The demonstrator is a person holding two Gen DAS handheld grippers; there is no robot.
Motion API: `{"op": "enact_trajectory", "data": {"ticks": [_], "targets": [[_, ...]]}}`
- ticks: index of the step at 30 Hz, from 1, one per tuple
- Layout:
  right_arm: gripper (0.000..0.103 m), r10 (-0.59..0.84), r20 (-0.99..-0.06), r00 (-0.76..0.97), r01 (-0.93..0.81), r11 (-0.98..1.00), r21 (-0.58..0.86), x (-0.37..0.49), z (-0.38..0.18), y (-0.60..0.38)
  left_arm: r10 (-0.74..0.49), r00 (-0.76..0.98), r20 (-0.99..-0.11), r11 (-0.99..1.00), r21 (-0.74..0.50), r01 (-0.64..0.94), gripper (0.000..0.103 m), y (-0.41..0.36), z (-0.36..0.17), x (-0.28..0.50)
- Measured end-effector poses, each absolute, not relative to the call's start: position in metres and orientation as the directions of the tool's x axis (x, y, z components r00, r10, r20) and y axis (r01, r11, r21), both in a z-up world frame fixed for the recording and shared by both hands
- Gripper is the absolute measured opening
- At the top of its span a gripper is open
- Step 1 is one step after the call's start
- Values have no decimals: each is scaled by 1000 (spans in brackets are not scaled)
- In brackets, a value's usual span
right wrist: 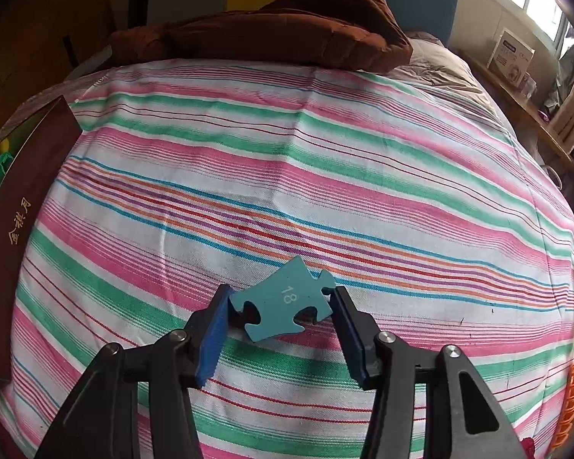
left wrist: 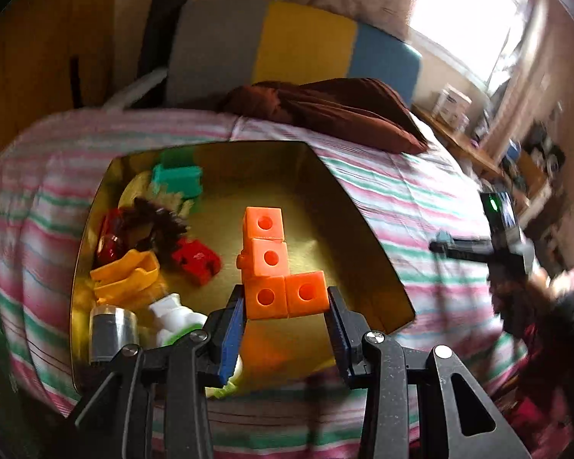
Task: Organize rigid objects
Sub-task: 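Carry the orange cube block into the gold tray and open the left gripper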
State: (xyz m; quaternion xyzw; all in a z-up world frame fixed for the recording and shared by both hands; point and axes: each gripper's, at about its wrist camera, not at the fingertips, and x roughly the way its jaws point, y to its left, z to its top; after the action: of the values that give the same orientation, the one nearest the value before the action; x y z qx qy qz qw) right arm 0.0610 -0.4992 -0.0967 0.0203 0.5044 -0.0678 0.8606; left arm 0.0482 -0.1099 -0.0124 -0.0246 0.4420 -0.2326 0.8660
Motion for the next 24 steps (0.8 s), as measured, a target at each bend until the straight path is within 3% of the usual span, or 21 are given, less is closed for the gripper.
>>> {"op": "enact_trajectory", "data": {"ticks": [3,7,24], "targets": [[52,-100,-872,480,137,990,-38,62,-96,-499,-441,481,-758,888,-292,355,41,-106,-13,72],[52,-103,-873,477,137,990,-42,62,-96,-498,-397,474,-786,897,-223,382,41,-125,-20,98],[52,-116,-874,471,135,989,-59,63,-96,-497,-254,337,-907,935,-141,325,41,-145,-71,169]]}}
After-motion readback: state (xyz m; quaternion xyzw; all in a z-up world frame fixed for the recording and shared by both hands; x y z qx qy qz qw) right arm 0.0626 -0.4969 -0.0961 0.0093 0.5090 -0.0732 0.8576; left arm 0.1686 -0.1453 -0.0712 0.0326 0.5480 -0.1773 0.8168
